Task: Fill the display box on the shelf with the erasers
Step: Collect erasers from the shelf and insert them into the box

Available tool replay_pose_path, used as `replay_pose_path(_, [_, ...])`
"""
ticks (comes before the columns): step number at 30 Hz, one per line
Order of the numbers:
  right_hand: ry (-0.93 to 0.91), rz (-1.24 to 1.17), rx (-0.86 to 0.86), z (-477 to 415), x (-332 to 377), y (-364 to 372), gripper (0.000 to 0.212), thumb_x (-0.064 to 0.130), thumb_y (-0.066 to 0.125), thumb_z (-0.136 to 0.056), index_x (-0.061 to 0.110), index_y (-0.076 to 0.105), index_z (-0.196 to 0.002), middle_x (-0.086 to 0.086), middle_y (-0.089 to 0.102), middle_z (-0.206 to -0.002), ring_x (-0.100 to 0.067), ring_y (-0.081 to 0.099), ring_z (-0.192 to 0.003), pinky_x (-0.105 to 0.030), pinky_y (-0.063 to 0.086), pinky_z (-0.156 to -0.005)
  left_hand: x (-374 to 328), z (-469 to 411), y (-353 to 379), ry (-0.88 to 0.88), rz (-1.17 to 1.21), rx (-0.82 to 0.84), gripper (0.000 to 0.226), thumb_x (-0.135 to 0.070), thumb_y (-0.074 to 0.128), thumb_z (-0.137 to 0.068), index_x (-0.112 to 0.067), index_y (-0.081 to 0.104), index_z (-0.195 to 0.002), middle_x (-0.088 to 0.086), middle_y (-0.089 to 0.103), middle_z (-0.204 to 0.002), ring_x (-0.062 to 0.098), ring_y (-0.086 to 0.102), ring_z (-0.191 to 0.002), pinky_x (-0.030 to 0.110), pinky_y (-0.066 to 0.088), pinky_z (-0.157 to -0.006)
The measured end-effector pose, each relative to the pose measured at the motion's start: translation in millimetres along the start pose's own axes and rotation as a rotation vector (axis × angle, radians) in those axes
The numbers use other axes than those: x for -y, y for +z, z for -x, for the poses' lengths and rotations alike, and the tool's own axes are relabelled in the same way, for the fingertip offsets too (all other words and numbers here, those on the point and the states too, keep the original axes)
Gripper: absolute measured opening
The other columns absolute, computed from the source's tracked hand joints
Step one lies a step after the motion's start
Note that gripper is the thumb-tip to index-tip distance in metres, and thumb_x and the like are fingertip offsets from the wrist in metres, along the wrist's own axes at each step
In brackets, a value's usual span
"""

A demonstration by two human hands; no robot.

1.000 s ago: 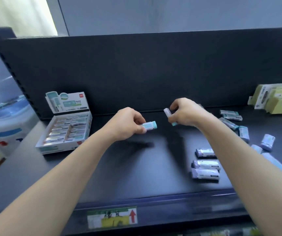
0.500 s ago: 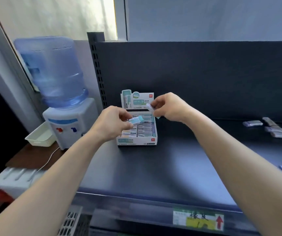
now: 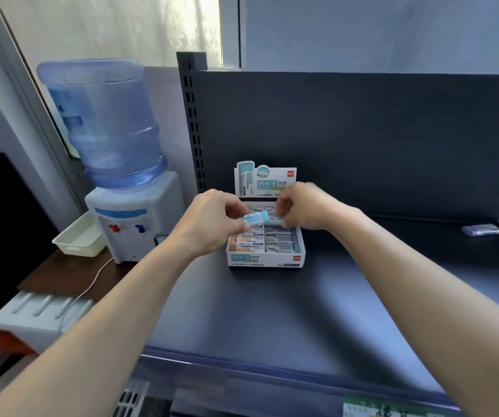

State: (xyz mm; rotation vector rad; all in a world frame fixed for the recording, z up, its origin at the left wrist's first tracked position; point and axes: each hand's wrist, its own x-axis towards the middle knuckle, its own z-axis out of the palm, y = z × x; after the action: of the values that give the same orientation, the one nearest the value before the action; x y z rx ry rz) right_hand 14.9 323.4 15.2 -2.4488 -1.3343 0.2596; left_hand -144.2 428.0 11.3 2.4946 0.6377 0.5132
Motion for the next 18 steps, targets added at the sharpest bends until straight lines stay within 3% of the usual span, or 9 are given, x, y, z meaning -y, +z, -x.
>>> replay_pose_path(4, [-0.03,0.061,0.029,-4,-2,-3,0.011,0.01,0.074,-0.077,0.013,0.072,-0.088,0.001,0.063,-0.09,-0.017,0.06,-0.085,-0.025,0.046,-0.07,-5,-7,4,-0.012,-0.023,0.005,0.024,-0.022,0.074,-0.079,-0.016,0.072,-0.102,-0.002,0.067,-0.094,0.009,0.06,-0.079,0.019,0.045,-0.067])
replay_pose_path(9, [-0.041,-0.034,0.033,-9,-17,-9,0.01,0.006,0.071,-0.081,0.012,0.075,-0.087,0.005,0.061,-0.084,-0.012,0.057,-0.083,-0.021,0.042,-0.07,-14,-15,15,-0.027,-0.052,0.03,0.027,-0.022,0.074,-0.079,-0.015,0.071,-0.105,-0.006,0.062,-0.088,0.002,0.053,-0.07,0.014,0.041,-0.063])
replay_pose_path(13, [-0.046,-0.111,-0.047,-10,-29,-20,0.015,0.003,0.065,-0.084,0.014,0.075,-0.088,0.006,0.062,-0.09,-0.011,0.057,-0.085,-0.018,0.041,-0.07,-23,-25,26,-0.045,-0.069,0.075,0.029,-0.022,0.075,-0.078,-0.015,0.071,-0.106,-0.005,0.067,-0.091,0.006,0.054,-0.075,0.015,0.041,-0.069])
replay_pose_path(18, [-0.074,-0.176,-0.078,-9,-35,-28,0.014,0.008,0.065,-0.084,0.019,0.073,-0.085,0.01,0.061,-0.08,-0.006,0.056,-0.073,-0.015,0.041,-0.063,-31,-34,43,-0.076,-0.111,0.158,0.028,-0.017,0.075,-0.076,-0.016,0.073,-0.104,0.002,0.067,-0.108,0.012,0.056,-0.097,0.021,0.042,-0.081])
